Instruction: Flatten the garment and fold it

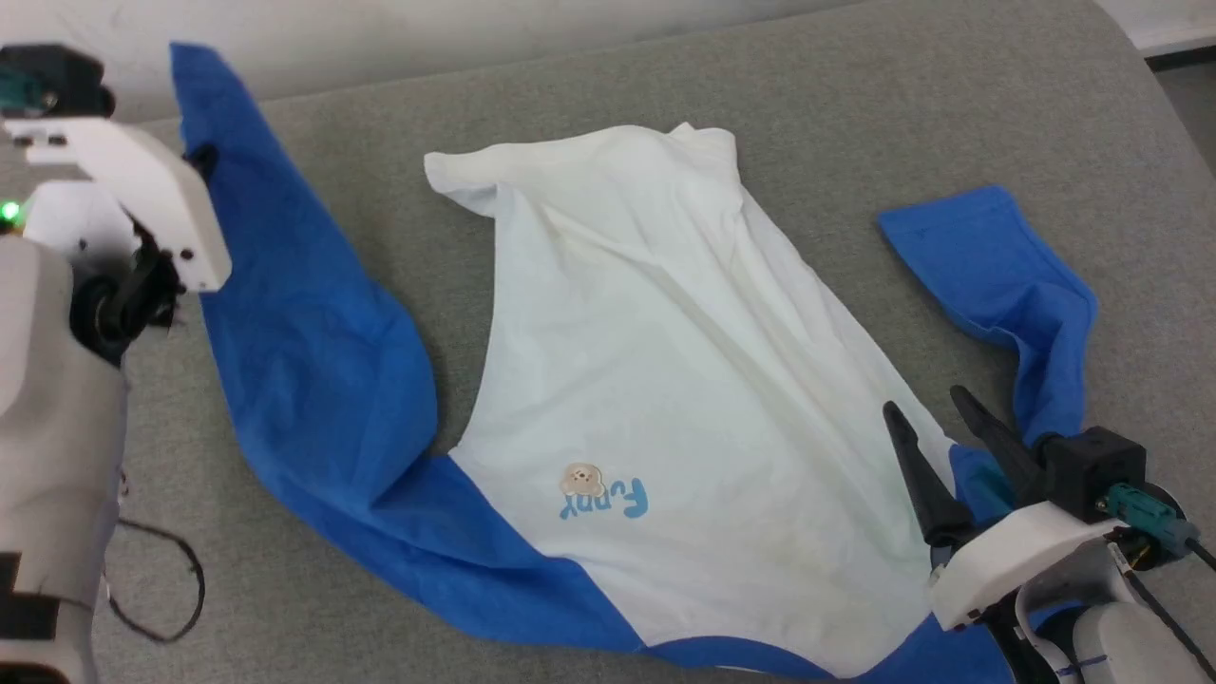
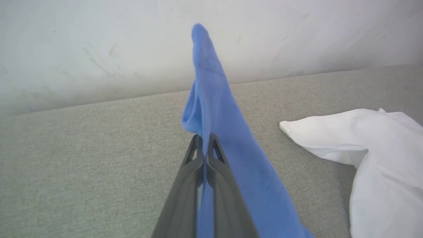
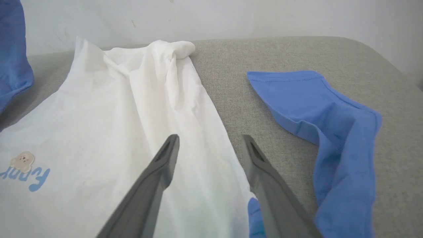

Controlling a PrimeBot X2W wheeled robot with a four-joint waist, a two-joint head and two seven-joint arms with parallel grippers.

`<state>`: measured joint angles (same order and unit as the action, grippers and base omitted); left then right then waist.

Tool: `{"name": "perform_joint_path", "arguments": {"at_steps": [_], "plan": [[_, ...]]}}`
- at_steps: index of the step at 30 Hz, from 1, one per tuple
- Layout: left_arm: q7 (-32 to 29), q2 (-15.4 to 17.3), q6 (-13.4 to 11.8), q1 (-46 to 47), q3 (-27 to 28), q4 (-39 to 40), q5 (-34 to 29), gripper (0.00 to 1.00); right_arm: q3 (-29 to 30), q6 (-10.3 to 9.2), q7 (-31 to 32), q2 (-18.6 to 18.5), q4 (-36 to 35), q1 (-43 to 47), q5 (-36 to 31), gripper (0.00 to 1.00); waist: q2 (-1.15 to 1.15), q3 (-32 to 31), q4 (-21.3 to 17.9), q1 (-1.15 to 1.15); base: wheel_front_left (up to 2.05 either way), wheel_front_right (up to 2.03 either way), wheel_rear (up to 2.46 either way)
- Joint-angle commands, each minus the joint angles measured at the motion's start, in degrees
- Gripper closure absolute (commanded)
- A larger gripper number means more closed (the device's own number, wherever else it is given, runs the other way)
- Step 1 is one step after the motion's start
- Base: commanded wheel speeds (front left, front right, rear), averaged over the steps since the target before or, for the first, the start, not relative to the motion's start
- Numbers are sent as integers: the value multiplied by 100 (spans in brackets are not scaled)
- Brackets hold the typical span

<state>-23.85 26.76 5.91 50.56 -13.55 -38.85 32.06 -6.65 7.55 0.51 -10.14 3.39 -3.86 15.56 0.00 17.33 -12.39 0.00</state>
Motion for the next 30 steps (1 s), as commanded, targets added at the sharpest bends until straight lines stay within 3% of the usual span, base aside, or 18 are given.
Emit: {"name": "perform_joint_path", "arguments": {"at_steps": [1,5,6,7,11,15,21,24,30], "plan": [[36,31,-40,-176,29,-69,29,100,15,-6,18,-9,-28,18,-52,0,0,-52,71,0,0,0,0],[84,156,-114,-537,64,-336,47,99,26,-6,50,-24,-67,41,-66,0,0,-60,140,0,0,0,0],[128,186,-159,-619,56,-403,15,15,27,-6,60,-26,-75,40,-70,0,0,-59,155,0,0,0,0],[223,214,-204,-674,49,-447,-30,0,28,-6,69,-26,-83,37,-74,0,0,-58,167,0,0,0,0],[840,236,-331,-751,18,-531,-215,0,58,-6,101,-75,-107,36,-86,0,0,-115,271,0,0,0,0],[1844,124,-407,-728,29,-452,-366,0,126,-6,177,-231,-181,41,-119,0,0,-293,414,0,0,0,0],[3394,-88,-210,-967,-113,76,-571,0,359,-6,479,-611,-384,40,-71,0,0,-664,706,0,0,0,0],[3777,-222,-262,-1363,-153,609,-692,0,546,-6,760,-804,-473,5,-43,0,0,-810,912,0,0,0,0],[3881,-629,-732,-2741,129,2523,-1075,0,858,-6,1694,-1208,-400,-181,-125,0,0,-872,1399,0,0,0,0]]}}
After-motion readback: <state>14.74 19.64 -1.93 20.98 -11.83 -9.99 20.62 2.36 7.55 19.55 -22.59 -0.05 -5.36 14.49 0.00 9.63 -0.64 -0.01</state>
